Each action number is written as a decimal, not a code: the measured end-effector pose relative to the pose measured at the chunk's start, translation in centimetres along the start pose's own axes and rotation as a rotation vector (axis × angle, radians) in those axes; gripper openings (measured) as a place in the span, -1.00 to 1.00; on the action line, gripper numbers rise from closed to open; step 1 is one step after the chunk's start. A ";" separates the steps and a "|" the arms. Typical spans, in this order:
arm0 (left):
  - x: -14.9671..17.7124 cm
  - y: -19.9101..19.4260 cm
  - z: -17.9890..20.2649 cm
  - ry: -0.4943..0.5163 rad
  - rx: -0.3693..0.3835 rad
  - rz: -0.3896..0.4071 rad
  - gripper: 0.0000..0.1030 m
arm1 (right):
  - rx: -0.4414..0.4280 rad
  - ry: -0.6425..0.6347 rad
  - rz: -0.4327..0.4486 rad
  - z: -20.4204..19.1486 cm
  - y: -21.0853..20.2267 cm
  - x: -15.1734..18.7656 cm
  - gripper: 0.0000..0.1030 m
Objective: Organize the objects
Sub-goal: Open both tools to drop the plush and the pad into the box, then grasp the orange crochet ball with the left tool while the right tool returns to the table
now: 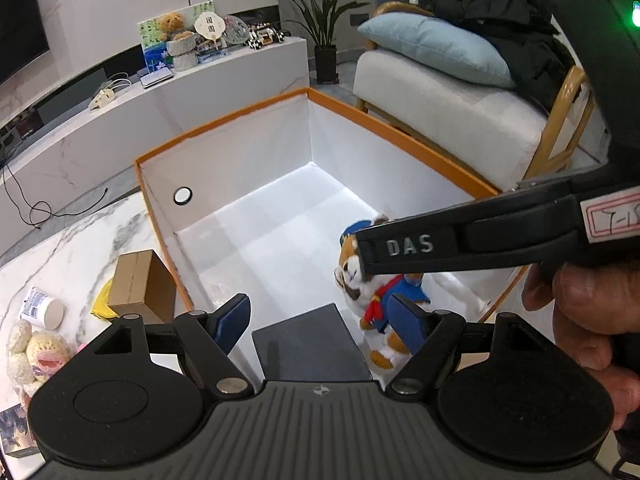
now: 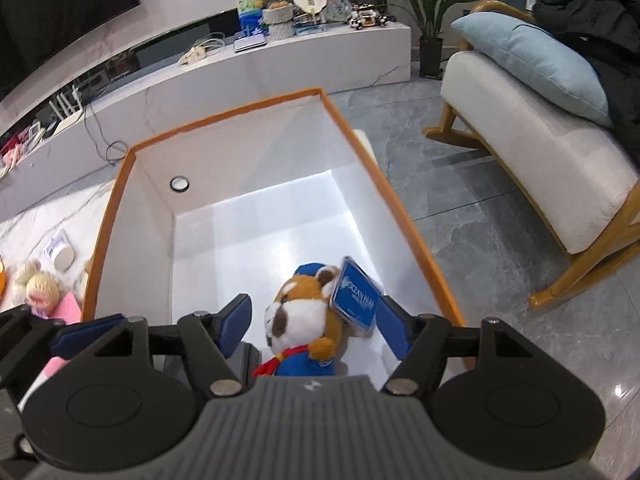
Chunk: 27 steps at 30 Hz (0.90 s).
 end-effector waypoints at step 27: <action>9.4 -9.4 -9.0 0.000 -0.040 0.120 0.80 | -0.117 -0.133 0.194 -7.1 -8.3 0.6 0.37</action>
Point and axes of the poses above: each gripper's, at about its wrist camera, not at the fingertips, and y roughly the way its jaws point, z to its right, x to its underside, the point moved 1 cm from there along y, roughly the way its jaws point, and after that the axes turned 8 degrees about x, right-handed, at the moved point
